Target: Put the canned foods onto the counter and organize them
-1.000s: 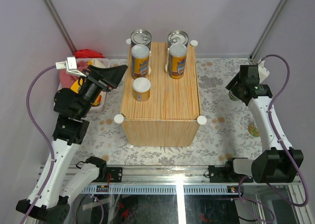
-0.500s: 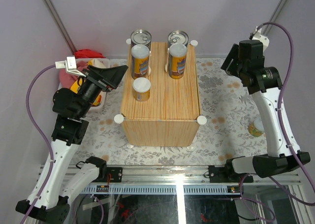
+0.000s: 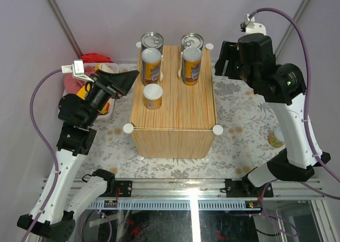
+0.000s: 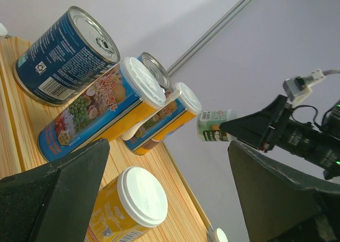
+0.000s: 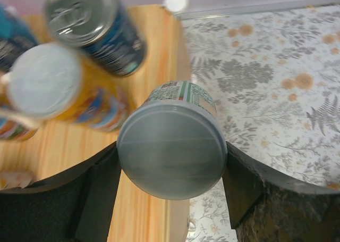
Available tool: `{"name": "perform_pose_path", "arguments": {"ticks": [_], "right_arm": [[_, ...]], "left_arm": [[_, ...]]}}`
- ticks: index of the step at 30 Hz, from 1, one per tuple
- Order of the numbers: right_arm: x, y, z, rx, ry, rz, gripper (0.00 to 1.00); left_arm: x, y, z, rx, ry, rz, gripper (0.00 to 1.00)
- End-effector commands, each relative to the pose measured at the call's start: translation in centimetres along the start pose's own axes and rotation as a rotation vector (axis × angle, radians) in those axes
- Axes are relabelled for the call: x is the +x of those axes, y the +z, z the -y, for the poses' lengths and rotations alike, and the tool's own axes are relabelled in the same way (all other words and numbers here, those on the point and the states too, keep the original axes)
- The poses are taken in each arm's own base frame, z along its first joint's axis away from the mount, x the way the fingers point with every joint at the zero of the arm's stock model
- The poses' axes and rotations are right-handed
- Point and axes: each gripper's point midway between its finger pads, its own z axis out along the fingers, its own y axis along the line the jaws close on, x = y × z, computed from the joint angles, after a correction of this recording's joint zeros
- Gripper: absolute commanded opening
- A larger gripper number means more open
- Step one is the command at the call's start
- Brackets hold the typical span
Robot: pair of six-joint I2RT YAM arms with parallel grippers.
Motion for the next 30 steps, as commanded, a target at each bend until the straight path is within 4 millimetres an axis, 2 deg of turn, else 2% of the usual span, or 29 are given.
{"name": "perform_pose_path", "arguments": {"ticks": [1, 7, 11, 14, 16, 22, 30], "right_arm": [[0.7, -2.4, -3.5, -0.109, -0.067, -0.033, 0.00], [3.9, -3.3, -7.9, -0.221, -0.139, -0.130, 0.00], [5.4, -3.5, -9.8, -0.259, -0.179, -0.172, 0.00], [5.7, -3.7, -10.3, -0.276, -0.184, -0.180, 0.00], [6.4, -2.9, -11.0, -0.276, -0.197, -0.204, 0.00], [7.8, -2.3, -12.2, -0.303, -0.223, -0.261, 0.00], [8.4, -1.9, -12.6, -0.302, -0.241, -0.278, 0.01]], "left_arm": [[-0.7, -0.1, 1.7, 0.050, 0.002, 0.004, 0.94], [-0.3, 0.0, 1.3, 0.042, -0.007, -0.006, 0.94], [0.0, 0.0, 1.0, 0.037, -0.010, -0.011, 0.94], [0.1, 0.0, 0.8, 0.034, -0.011, -0.013, 0.94], [0.1, -0.1, 0.8, 0.032, -0.011, -0.012, 0.94], [0.3, 0.0, 0.4, 0.026, -0.011, -0.015, 0.94], [0.6, 0.2, 0.1, 0.024, -0.014, -0.020, 0.94]]}}
